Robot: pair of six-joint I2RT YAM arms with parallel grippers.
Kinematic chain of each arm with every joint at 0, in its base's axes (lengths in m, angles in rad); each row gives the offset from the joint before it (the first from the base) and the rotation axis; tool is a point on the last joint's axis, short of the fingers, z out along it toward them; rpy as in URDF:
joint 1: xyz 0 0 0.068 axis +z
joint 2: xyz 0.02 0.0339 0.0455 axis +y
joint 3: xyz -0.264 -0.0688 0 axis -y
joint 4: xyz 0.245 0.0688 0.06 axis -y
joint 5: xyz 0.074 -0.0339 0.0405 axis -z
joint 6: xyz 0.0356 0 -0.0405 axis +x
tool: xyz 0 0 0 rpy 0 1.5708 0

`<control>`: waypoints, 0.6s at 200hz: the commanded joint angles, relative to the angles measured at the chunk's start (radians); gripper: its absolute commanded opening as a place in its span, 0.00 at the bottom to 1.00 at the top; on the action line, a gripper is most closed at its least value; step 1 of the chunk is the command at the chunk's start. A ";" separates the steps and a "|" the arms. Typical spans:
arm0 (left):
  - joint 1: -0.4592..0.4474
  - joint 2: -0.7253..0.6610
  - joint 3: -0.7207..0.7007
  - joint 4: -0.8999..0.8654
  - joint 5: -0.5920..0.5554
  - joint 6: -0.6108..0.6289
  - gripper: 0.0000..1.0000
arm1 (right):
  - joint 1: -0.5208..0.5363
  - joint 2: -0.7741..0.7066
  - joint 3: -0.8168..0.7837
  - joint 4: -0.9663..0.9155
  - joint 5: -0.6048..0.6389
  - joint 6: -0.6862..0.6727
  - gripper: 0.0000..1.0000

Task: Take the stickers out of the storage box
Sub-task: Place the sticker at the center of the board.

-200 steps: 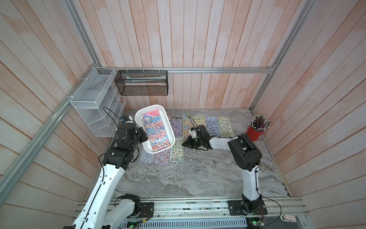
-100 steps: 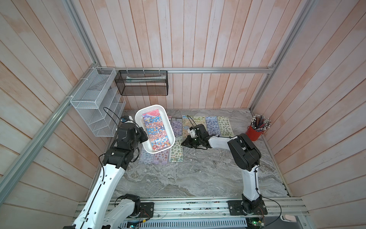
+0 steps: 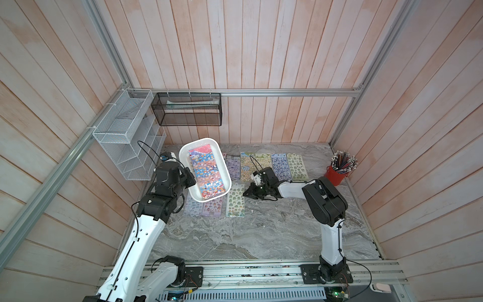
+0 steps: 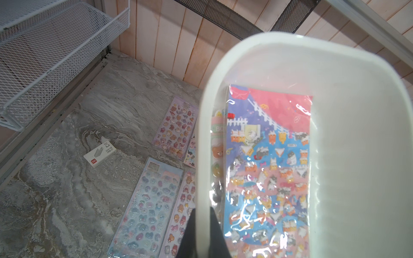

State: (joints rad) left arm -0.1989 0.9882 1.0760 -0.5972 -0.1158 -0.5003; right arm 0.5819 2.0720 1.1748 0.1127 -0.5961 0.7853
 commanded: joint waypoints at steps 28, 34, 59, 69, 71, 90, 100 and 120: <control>0.004 0.000 -0.002 0.040 0.026 -0.003 0.00 | 0.014 0.031 0.026 0.003 0.000 -0.003 0.03; 0.003 0.000 -0.003 0.042 0.029 -0.005 0.00 | 0.015 0.030 0.025 0.005 0.002 -0.002 0.04; 0.003 0.007 -0.009 0.051 0.042 -0.013 0.00 | 0.016 0.020 0.001 0.042 0.001 0.026 0.05; 0.004 0.010 -0.011 0.056 0.049 -0.018 0.00 | 0.016 0.020 -0.007 0.056 -0.001 0.039 0.05; 0.003 0.012 -0.012 0.058 0.050 -0.018 0.00 | 0.016 0.020 -0.008 0.060 -0.001 0.042 0.05; 0.003 0.018 -0.014 0.063 0.060 -0.026 0.00 | 0.016 0.020 -0.024 0.094 -0.001 0.068 0.05; 0.001 0.018 -0.014 0.064 0.062 -0.026 0.00 | 0.017 0.020 -0.035 0.115 -0.001 0.085 0.05; 0.001 0.015 -0.011 0.065 0.062 -0.029 0.00 | 0.023 0.027 -0.034 0.125 -0.002 0.094 0.05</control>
State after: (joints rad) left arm -0.1989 1.0077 1.0733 -0.5831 -0.0742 -0.5137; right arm 0.5926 2.0750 1.1530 0.1963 -0.5968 0.8486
